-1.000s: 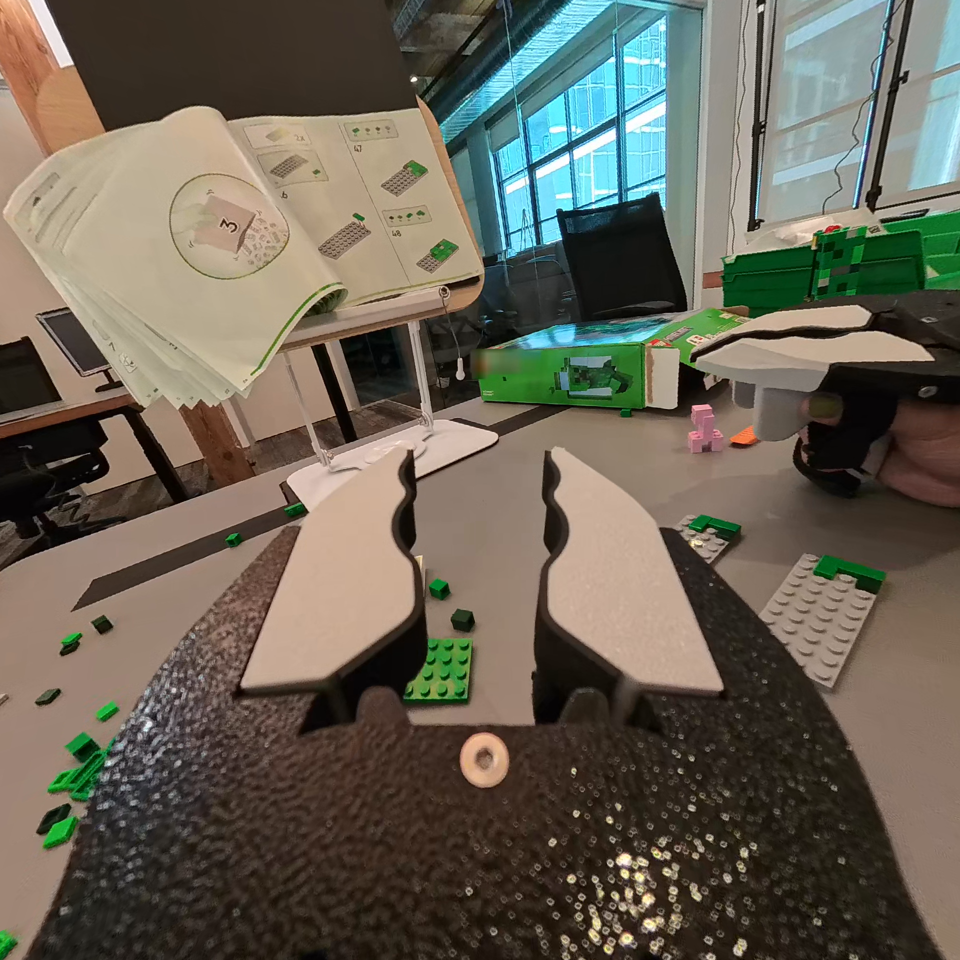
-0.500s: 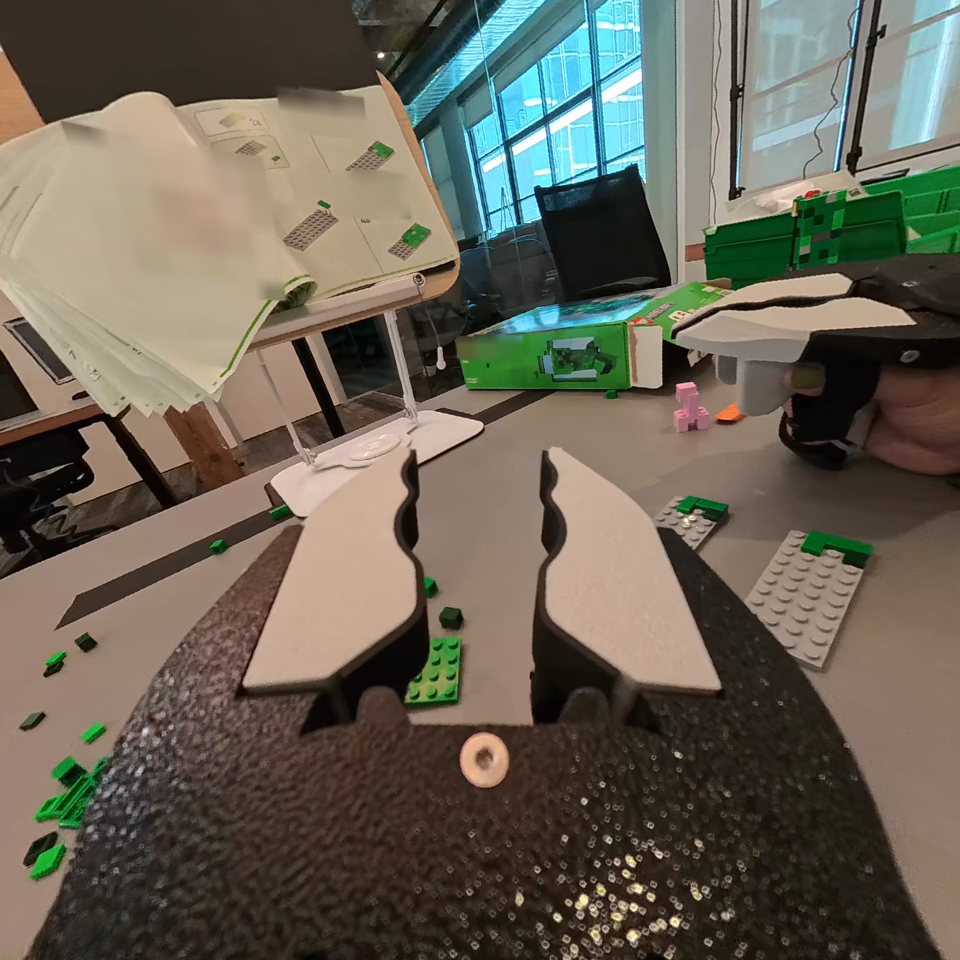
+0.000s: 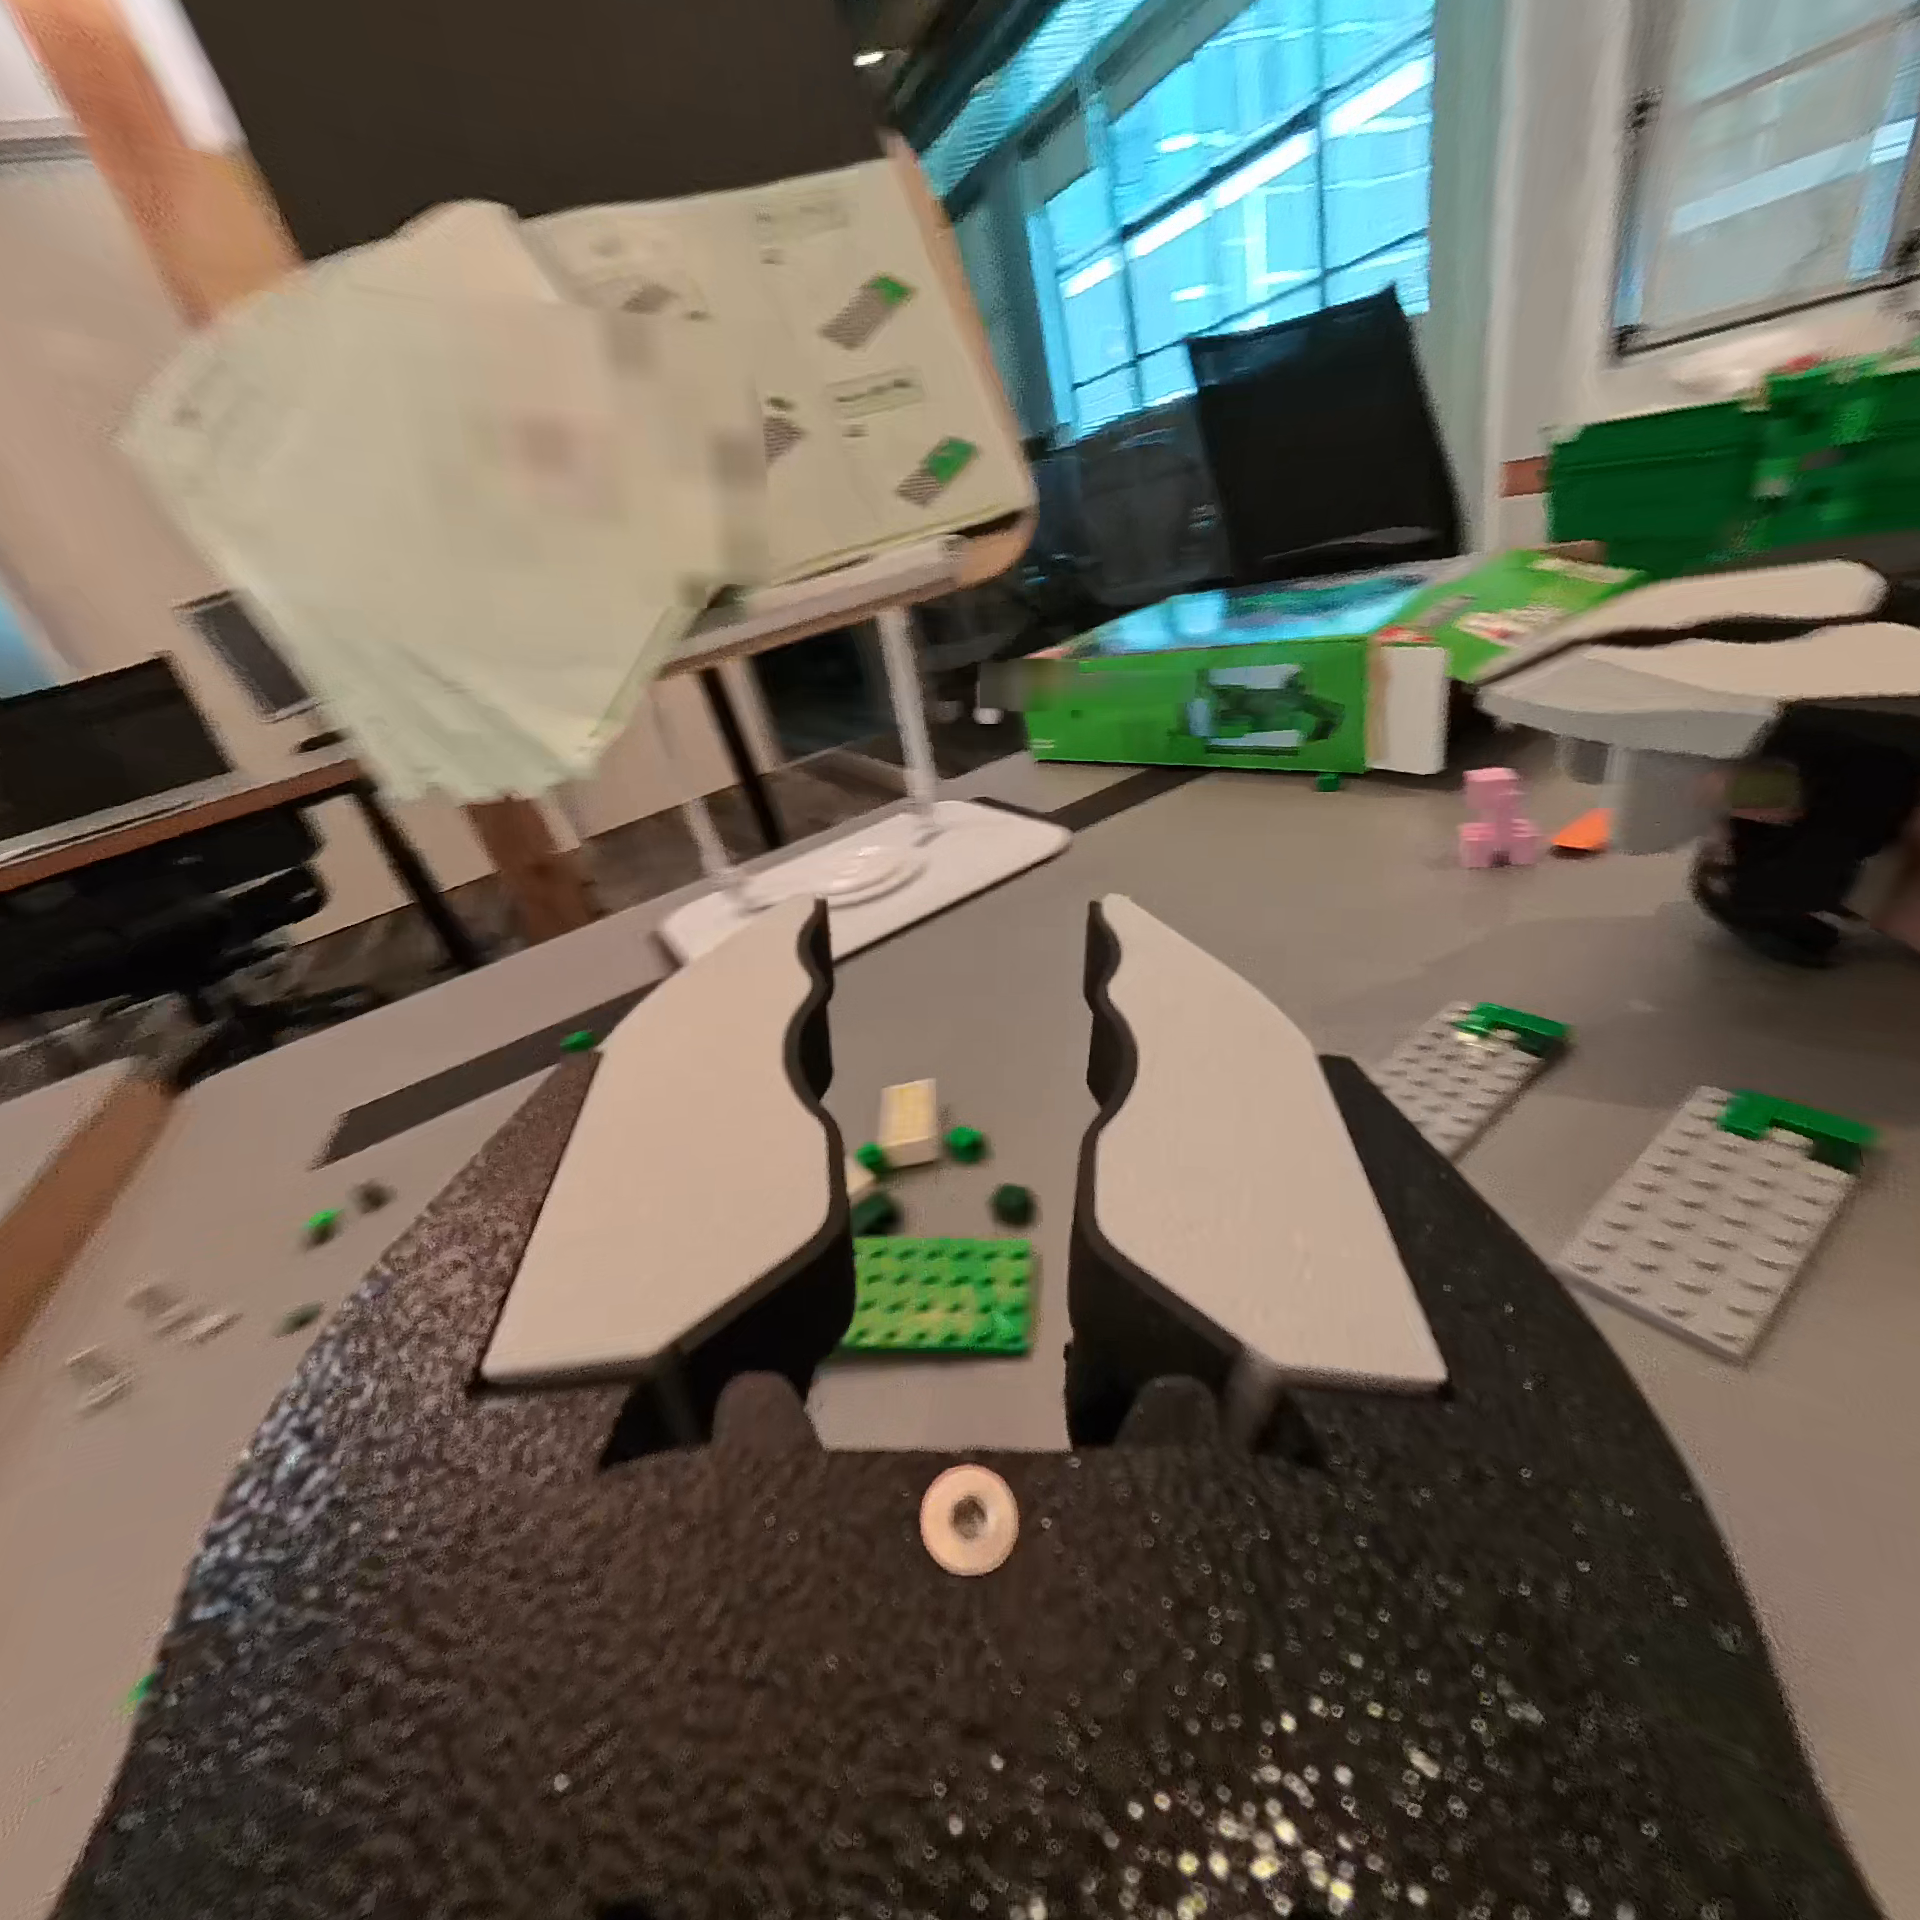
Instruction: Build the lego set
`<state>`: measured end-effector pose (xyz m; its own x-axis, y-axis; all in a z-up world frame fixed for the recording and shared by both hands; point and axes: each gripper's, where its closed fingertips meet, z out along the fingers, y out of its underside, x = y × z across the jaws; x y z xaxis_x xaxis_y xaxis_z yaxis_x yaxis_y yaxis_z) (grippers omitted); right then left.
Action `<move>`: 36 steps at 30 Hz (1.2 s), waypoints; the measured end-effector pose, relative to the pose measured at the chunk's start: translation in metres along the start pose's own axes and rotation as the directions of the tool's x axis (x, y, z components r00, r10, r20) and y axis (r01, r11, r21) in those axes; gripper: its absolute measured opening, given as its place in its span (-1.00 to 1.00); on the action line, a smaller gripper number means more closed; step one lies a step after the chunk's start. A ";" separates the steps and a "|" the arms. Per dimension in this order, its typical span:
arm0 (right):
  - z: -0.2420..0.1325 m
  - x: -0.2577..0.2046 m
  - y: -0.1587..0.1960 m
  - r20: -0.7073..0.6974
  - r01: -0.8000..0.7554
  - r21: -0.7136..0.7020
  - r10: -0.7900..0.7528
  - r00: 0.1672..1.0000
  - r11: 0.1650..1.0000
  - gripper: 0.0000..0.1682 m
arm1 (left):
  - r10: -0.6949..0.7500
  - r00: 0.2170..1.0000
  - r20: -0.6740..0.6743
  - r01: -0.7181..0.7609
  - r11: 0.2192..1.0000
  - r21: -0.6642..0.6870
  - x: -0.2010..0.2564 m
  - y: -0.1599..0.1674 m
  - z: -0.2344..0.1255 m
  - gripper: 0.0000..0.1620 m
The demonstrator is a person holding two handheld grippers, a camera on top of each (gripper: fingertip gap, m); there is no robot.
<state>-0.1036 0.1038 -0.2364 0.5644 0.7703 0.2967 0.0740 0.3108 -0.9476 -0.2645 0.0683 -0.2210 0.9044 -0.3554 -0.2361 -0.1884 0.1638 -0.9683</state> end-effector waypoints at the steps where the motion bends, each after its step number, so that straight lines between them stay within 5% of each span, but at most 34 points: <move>1: 0.000 -0.001 0.000 0.001 0.004 -0.002 -0.004 1.000 1.000 -0.94 | -0.004 0.998 0.059 0.005 1.000 -0.013 -0.016 -0.004 -0.008 -0.43; 6: 0.003 -0.004 0.004 0.007 0.024 -0.031 -0.024 1.000 0.999 -0.94 | -0.014 0.969 0.246 0.057 0.984 -0.170 -0.082 0.006 -0.059 -0.45; 15: 0.007 -0.017 0.006 0.081 0.042 -0.046 -0.038 0.996 0.998 -0.96 | 0.031 0.999 0.042 0.003 0.774 -0.633 -0.114 0.084 -0.079 -0.59; 18: 0.006 -0.017 0.005 0.090 0.031 -0.037 -0.028 0.996 0.999 -0.96 | -0.103 0.986 -0.135 -0.033 0.663 -0.748 -0.107 0.105 -0.084 -0.59; 21: 0.006 -0.018 0.004 0.099 0.020 -0.031 -0.017 0.995 0.999 -0.96 | -0.217 0.927 -0.305 -0.113 0.614 -0.781 -0.085 0.115 -0.089 -0.61; 25: 0.006 -0.020 0.003 0.113 0.018 -0.026 -0.015 0.993 0.999 -0.96 | -0.093 0.882 -0.463 -0.328 0.586 -0.741 -0.080 0.125 -0.088 -0.70; 36: 0.005 -0.021 0.003 0.116 0.017 -0.023 -0.014 0.993 1.000 -0.96 | -0.257 0.828 -0.498 -0.323 0.508 -0.798 -0.071 0.138 -0.086 -0.84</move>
<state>-0.1195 0.0918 -0.2443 0.4642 0.8251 0.3220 0.1022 0.3112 -0.9448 -0.3879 0.0374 -0.3444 0.6064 -0.7951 0.0131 -0.6934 -0.5368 -0.4807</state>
